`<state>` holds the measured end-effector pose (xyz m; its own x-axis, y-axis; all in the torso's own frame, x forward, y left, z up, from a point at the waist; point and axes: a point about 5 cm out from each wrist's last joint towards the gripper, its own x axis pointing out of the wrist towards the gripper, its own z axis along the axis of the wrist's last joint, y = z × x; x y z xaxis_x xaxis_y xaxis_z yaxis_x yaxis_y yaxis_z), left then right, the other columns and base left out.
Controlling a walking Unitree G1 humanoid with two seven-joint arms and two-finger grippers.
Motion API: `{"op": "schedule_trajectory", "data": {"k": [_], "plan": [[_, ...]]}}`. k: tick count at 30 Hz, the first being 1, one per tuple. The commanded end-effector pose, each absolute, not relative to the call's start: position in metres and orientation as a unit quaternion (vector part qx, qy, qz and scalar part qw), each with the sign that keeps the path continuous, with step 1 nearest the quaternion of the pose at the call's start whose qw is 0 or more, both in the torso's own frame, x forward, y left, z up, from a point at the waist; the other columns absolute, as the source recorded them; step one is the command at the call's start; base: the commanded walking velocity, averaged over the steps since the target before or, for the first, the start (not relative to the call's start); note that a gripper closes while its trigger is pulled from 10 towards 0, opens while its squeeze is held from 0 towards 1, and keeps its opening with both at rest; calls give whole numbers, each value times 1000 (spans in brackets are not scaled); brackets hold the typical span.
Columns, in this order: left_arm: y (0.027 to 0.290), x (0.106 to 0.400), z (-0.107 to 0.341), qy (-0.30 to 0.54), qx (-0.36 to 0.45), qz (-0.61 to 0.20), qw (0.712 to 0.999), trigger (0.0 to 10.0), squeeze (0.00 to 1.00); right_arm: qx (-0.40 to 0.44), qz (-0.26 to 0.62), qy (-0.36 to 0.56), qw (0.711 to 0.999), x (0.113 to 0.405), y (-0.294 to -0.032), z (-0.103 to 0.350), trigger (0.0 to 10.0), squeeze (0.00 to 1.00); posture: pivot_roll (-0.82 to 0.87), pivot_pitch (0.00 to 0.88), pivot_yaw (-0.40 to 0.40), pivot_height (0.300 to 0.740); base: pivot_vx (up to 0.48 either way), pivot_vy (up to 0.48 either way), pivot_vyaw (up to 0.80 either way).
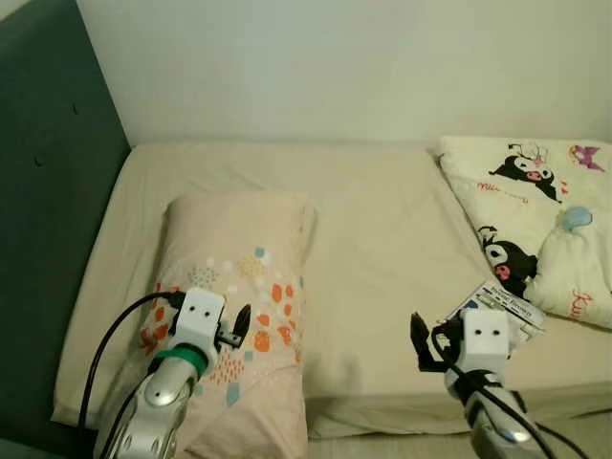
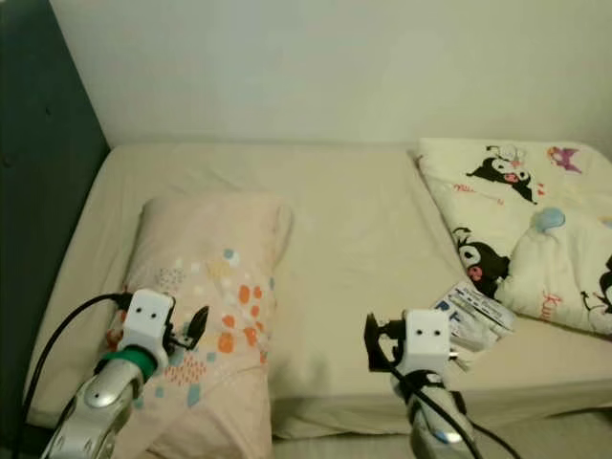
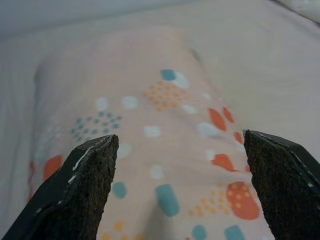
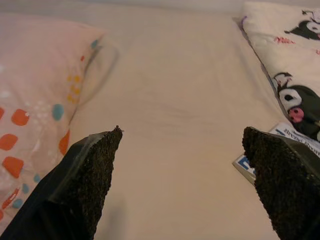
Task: Clean up the room
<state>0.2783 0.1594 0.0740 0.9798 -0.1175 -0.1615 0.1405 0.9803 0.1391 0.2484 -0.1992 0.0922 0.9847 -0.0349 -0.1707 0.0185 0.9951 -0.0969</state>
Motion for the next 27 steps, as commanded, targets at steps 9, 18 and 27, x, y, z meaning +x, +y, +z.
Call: {"op": "schedule_trajectory", "data": {"k": [9,18,27], "plan": [[154,283,77,69,90,-57,992,10000,0,25,-5,120,992,262,-182,77,10000,0,77,46,5,740,0,0,0],[150,283,76,71,103,-78,989,10000,0,6,55,122,991,264,-173,79,10000,0,78,45,8,740,0,0,0],[146,285,72,89,57,-54,993,10000,0,44,0,146,988,270,-170,62,10000,0,81,44,2,740,0,0,0]]}}
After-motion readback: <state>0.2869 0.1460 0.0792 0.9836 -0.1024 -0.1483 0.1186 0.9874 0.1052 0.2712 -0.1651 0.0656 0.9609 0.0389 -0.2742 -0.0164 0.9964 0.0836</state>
